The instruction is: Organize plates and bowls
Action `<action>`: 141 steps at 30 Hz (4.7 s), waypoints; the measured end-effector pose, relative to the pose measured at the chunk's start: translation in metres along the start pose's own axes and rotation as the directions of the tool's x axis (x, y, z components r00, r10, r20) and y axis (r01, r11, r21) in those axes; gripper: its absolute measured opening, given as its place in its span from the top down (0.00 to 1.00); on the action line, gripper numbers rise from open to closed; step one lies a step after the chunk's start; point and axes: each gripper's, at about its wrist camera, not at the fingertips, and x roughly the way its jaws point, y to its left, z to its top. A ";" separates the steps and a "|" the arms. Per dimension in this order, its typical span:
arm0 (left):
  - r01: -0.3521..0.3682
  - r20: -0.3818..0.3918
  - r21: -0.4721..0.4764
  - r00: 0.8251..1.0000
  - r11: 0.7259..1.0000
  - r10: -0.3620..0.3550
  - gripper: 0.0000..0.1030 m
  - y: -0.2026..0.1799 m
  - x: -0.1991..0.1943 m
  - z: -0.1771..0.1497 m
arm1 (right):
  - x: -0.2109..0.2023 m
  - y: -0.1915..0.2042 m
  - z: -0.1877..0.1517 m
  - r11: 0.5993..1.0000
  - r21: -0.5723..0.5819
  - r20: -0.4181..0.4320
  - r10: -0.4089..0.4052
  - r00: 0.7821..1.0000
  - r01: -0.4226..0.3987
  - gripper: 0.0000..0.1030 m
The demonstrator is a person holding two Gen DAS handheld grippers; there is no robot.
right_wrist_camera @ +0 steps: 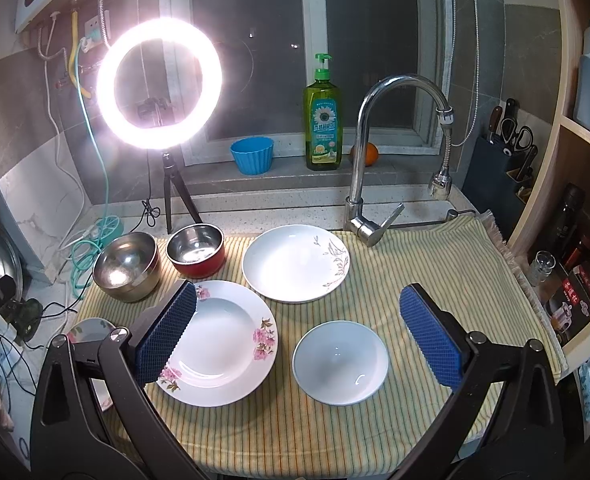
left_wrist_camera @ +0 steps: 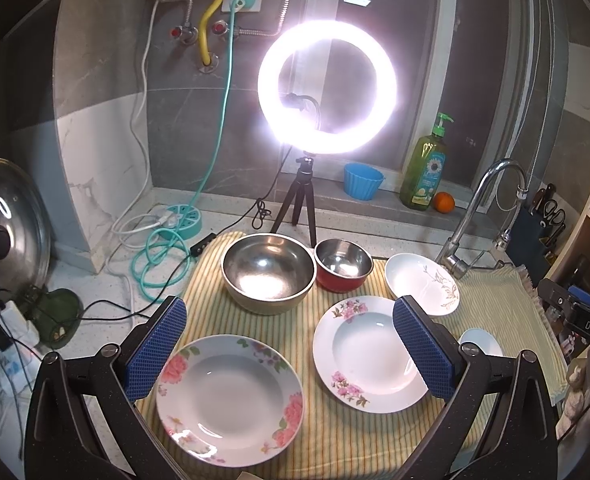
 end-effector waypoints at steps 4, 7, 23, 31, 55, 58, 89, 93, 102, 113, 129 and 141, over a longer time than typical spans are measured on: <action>0.002 0.000 0.001 1.000 1.000 -0.002 0.01 0.000 0.000 0.000 | 0.001 0.000 0.001 1.000 0.002 0.000 -0.002 1.000 0.002 0.00; 0.002 -0.001 -0.001 1.000 1.000 -0.002 0.01 0.000 0.000 0.000 | 0.000 0.000 0.000 1.000 0.001 -0.001 -0.001 1.000 0.001 0.00; 0.003 -0.002 -0.001 1.000 1.000 -0.003 0.01 -0.001 0.001 0.001 | 0.002 0.000 0.001 1.000 -0.001 -0.002 -0.002 1.000 0.002 0.00; 0.008 -0.002 0.002 1.000 1.000 -0.008 0.01 -0.004 0.003 -0.001 | 0.002 0.000 0.002 1.000 0.000 0.000 -0.005 1.000 0.005 0.00; 0.013 -0.014 -0.006 1.000 1.000 -0.013 0.01 -0.006 0.006 0.000 | 0.009 -0.001 0.000 1.000 -0.004 -0.005 -0.006 1.000 0.006 0.00; 0.010 -0.014 -0.007 1.000 1.000 -0.010 0.01 -0.006 0.006 -0.001 | 0.012 -0.002 -0.001 1.000 -0.005 -0.008 -0.006 1.000 0.006 0.00; 0.141 -0.221 -0.082 0.963 0.987 -0.156 0.39 0.014 0.067 -0.012 | 0.072 -0.018 -0.032 0.960 0.083 -0.277 0.282 0.919 -0.269 0.41; 0.186 -0.274 -0.074 0.941 0.980 -0.199 0.44 0.013 0.085 -0.013 | 0.084 -0.019 -0.050 0.938 0.165 -0.344 0.345 0.874 -0.305 0.47; 0.300 -0.396 -0.029 0.872 0.953 -0.287 0.57 -0.002 0.135 -0.014 | 0.100 -0.015 -0.081 0.919 0.266 -0.412 0.382 0.828 -0.292 0.58; 0.381 -0.536 0.024 0.786 0.924 -0.310 0.76 -0.026 0.200 -0.016 | 0.121 -0.009 -0.107 0.901 0.344 -0.448 0.404 0.798 -0.263 0.74; 0.378 -0.610 0.003 0.734 0.926 -0.297 0.76 -0.026 0.244 -0.017 | 0.152 -0.015 -0.119 0.876 0.427 -0.467 0.427 0.774 -0.225 0.77; 0.368 -0.623 0.061 0.740 0.928 -0.253 0.76 -0.038 0.251 -0.016 | 0.159 -0.017 -0.123 0.873 0.434 -0.484 0.434 0.760 -0.222 0.77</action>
